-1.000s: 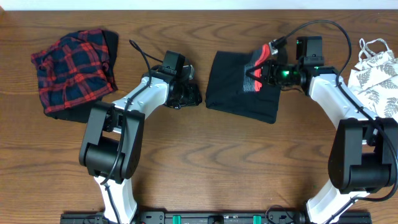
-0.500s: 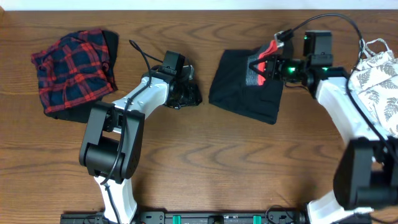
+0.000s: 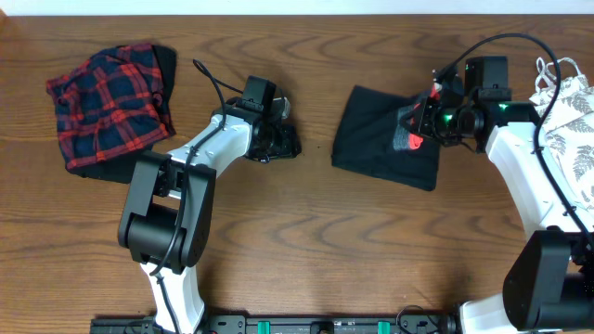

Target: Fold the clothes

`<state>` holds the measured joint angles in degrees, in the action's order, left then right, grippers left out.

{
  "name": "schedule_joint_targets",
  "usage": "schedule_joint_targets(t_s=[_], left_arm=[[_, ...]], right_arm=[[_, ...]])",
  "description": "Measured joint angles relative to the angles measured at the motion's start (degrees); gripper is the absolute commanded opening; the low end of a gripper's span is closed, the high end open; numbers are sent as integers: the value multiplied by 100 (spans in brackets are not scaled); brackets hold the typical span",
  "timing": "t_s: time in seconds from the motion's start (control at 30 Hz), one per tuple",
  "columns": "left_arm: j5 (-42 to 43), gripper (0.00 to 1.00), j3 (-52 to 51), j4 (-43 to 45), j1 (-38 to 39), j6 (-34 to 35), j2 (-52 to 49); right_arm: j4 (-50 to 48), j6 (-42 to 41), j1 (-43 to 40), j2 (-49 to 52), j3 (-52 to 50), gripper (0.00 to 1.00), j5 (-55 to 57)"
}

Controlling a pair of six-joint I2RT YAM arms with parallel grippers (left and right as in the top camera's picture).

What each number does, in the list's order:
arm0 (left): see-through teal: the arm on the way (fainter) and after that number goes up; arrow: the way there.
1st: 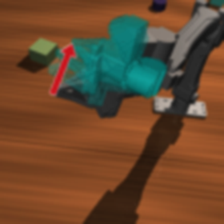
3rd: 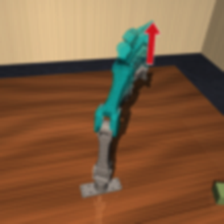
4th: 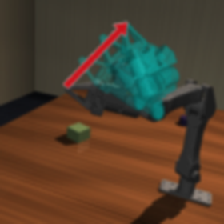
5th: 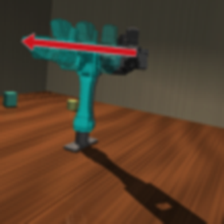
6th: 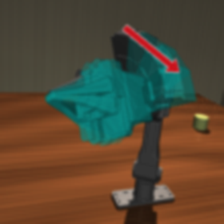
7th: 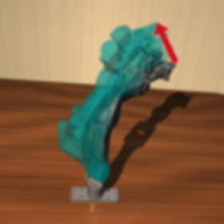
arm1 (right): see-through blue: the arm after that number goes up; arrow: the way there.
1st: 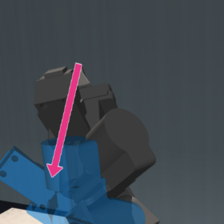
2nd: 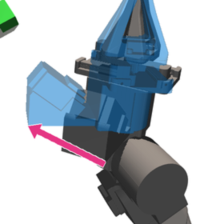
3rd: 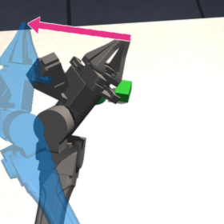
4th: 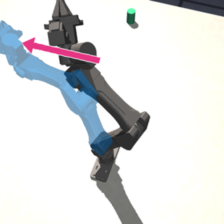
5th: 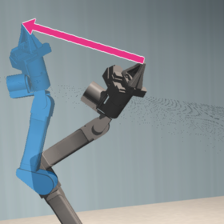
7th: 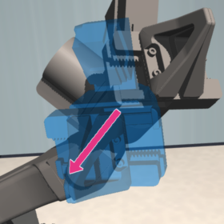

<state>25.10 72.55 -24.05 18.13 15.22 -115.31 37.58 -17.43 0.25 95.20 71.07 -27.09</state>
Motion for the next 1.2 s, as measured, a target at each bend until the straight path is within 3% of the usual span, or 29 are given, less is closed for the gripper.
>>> schedule_joint_targets(t_s=[0.6,0.93,1.2], left_arm=[[0,44,0,-11,0,0,0],[0,44,0,-15,0,0,0],[0,44,0,-22,0,0,0]], right_arm=[[317,374,-179,0,0,1,660],[1047,-162,-186,2,-7,1,1871],[1040,-632,-186,96,-275,1,2730]])
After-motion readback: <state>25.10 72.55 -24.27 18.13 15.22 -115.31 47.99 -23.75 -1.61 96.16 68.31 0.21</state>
